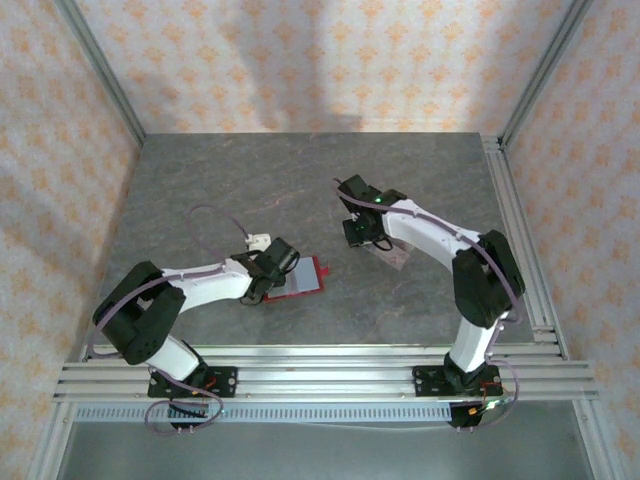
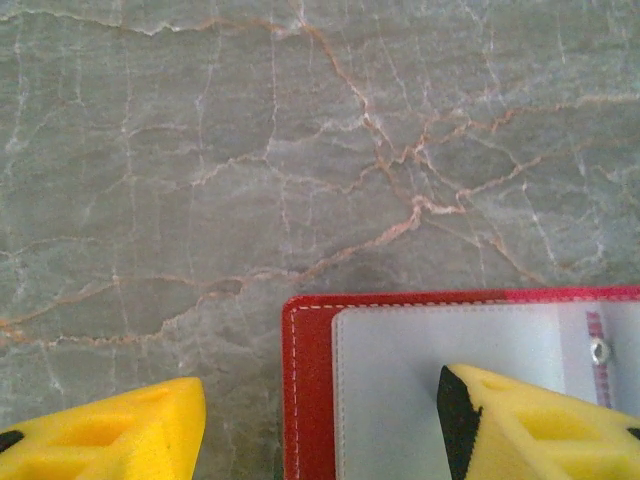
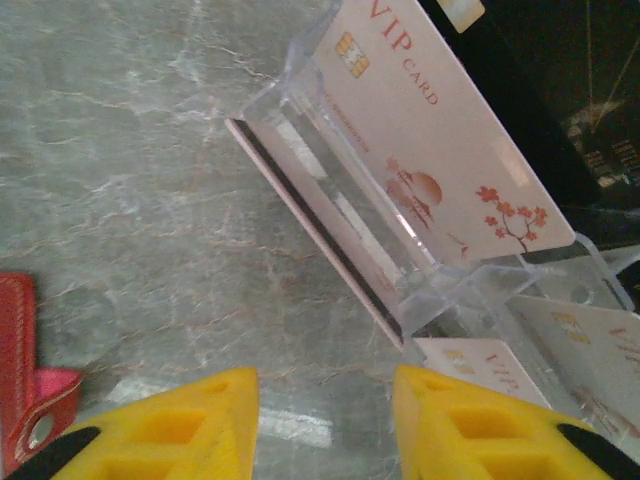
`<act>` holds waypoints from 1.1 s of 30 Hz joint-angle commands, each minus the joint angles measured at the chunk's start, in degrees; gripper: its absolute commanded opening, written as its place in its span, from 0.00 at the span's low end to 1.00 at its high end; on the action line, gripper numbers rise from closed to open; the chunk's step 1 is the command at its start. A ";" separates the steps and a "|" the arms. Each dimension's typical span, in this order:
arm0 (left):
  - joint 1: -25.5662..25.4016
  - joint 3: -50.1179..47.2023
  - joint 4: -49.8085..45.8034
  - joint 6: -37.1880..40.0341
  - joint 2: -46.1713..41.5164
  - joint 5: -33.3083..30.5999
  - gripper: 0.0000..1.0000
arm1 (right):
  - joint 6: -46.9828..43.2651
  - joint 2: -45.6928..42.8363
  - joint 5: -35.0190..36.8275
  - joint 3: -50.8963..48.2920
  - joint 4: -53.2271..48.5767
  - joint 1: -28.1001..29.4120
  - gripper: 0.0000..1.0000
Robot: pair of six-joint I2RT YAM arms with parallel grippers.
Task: Put the credit cards into the card holder
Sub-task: Pick up the credit card from the storage box.
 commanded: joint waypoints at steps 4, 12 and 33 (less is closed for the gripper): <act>1.46 2.91 -0.97 2.69 1.07 -1.71 0.64 | -4.85 5.39 3.65 6.87 -3.71 -0.15 0.35; 1.55 3.57 -1.13 3.24 -0.20 -0.21 0.64 | -6.79 10.25 4.71 11.35 -5.82 -0.19 0.28; 1.55 4.17 -0.95 3.24 -2.53 0.89 0.63 | -9.34 13.79 5.06 13.68 -8.04 -0.39 0.19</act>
